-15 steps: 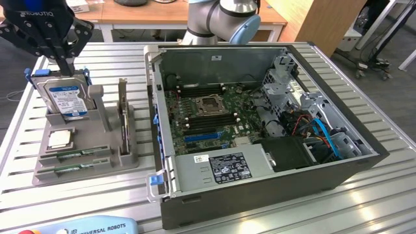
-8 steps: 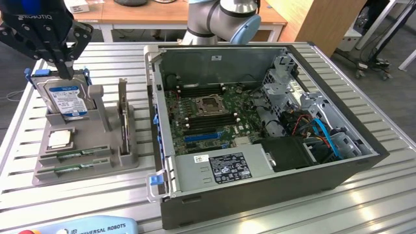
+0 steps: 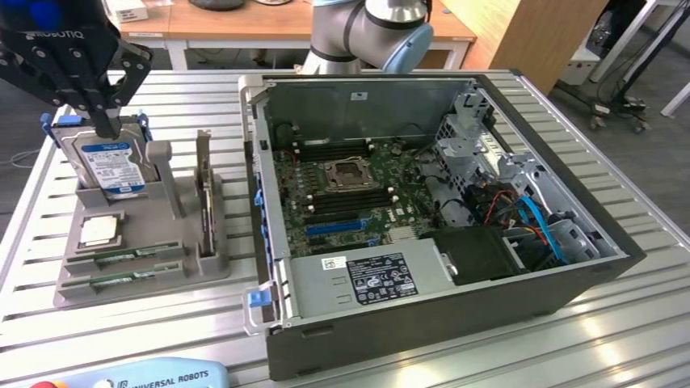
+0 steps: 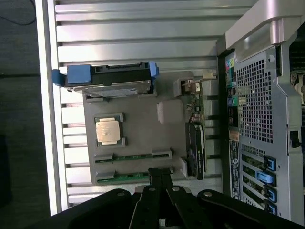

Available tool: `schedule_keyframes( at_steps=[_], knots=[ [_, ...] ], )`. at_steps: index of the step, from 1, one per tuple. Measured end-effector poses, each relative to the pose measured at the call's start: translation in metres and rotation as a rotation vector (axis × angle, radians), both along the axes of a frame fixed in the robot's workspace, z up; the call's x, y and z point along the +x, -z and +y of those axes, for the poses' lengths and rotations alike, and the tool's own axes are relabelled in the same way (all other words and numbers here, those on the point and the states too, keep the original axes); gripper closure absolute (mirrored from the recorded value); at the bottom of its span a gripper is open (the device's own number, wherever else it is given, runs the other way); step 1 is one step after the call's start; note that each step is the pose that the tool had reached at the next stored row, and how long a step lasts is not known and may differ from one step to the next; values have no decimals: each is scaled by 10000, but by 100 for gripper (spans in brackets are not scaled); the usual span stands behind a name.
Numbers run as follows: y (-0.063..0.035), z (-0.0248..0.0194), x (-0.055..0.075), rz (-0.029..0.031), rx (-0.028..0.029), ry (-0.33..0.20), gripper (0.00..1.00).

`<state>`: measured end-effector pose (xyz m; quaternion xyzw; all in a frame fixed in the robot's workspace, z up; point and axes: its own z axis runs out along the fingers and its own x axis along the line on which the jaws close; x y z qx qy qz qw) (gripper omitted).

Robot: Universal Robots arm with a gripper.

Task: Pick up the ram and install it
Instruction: 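Reach for the ram, then pick up the ram and move it above insertion slot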

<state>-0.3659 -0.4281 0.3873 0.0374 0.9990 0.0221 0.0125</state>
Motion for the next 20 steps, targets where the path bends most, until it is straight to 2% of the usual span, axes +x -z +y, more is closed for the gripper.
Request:
schedule_keyframes(
  at_steps=[9,20],
  knots=[
    [0,-120,0,0,0,-1,90],
    [0,-123,0,0,0,0,90]
  ],
)
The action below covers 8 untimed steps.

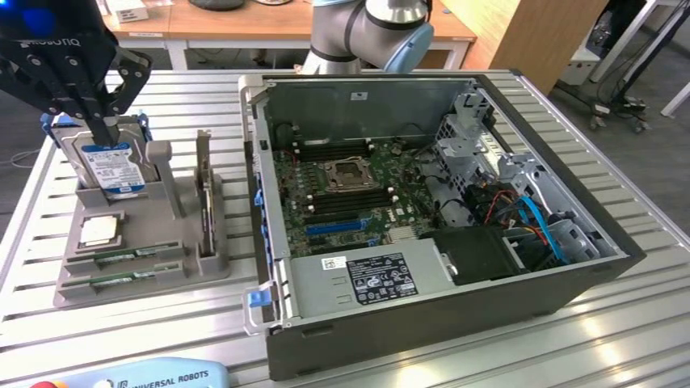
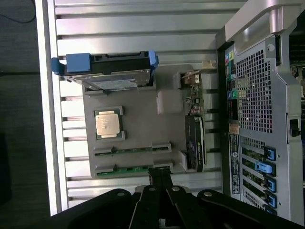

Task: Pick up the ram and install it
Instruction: 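Pick up the ram and move it above insertion slot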

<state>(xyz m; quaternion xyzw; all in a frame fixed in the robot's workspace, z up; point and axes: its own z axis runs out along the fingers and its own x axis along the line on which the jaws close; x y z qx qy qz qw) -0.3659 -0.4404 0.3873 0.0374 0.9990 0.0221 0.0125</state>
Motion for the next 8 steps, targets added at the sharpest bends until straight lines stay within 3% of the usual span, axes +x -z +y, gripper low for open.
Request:
schedule_keyframes(
  at_steps=[8],
  knots=[
    [0,0,0,1,-1,-318,90]
  ],
)
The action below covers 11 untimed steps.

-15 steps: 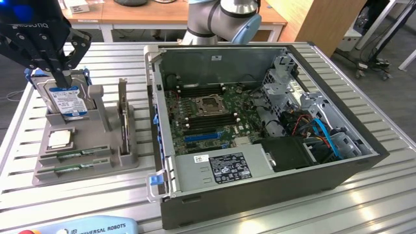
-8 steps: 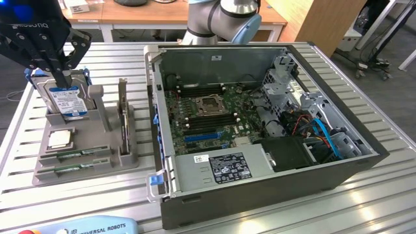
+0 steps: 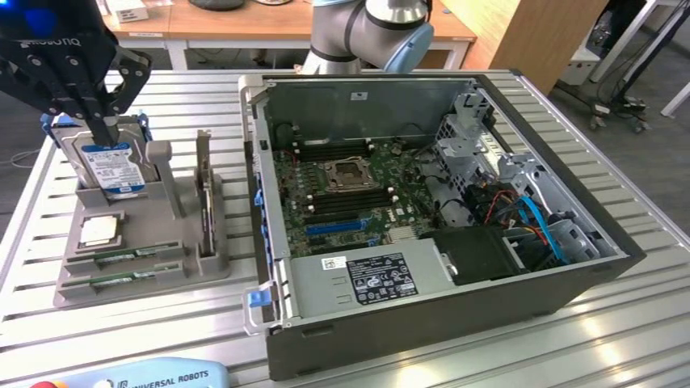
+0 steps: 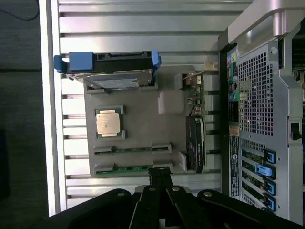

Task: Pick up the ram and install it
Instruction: 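Pick up the ram and move it above insertion slot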

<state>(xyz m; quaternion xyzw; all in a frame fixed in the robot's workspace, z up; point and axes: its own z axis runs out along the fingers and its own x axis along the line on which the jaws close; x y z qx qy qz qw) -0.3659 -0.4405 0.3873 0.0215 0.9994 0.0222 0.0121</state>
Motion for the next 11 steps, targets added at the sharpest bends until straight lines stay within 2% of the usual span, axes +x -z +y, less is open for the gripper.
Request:
schedule_keyframes(
  at_steps=[4,11],
  knots=[
    [1,0,0,-1,1,-534,90],
    [2,0,0,0,1,-1790,90]
  ],
)
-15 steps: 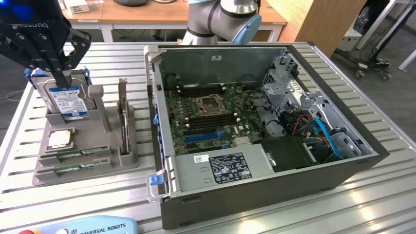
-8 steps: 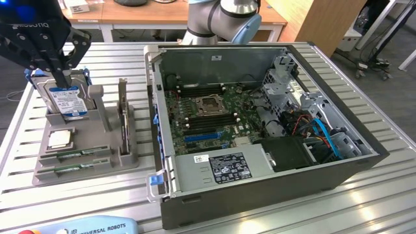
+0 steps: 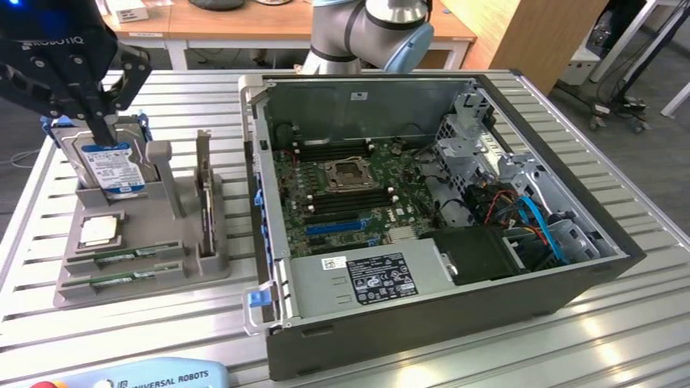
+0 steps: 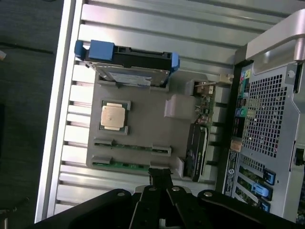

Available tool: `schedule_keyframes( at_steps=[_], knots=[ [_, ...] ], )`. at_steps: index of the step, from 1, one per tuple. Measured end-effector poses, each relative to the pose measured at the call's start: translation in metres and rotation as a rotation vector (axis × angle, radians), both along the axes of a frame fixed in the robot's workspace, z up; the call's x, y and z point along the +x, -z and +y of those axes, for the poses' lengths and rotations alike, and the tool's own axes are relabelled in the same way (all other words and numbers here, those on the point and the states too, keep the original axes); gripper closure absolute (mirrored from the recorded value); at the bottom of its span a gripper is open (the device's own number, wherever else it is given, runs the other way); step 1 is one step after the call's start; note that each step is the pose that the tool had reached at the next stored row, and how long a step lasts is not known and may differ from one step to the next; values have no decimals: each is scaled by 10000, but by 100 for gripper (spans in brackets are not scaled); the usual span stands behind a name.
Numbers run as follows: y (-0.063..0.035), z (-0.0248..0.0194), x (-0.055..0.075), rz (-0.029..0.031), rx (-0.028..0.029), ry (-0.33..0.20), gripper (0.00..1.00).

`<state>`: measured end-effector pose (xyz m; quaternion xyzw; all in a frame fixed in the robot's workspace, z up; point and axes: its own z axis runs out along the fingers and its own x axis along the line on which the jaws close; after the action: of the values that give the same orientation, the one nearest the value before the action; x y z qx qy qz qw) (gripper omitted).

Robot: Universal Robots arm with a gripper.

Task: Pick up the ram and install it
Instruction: 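Pick up the ram and move it above insertion slot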

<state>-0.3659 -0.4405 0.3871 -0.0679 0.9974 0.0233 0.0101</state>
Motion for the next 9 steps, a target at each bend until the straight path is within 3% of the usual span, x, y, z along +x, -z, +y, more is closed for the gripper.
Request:
schedule_keyframes(
  at_steps=[9],
  knots=[
    [4,0,0,0,0,-1634,90]
  ],
)
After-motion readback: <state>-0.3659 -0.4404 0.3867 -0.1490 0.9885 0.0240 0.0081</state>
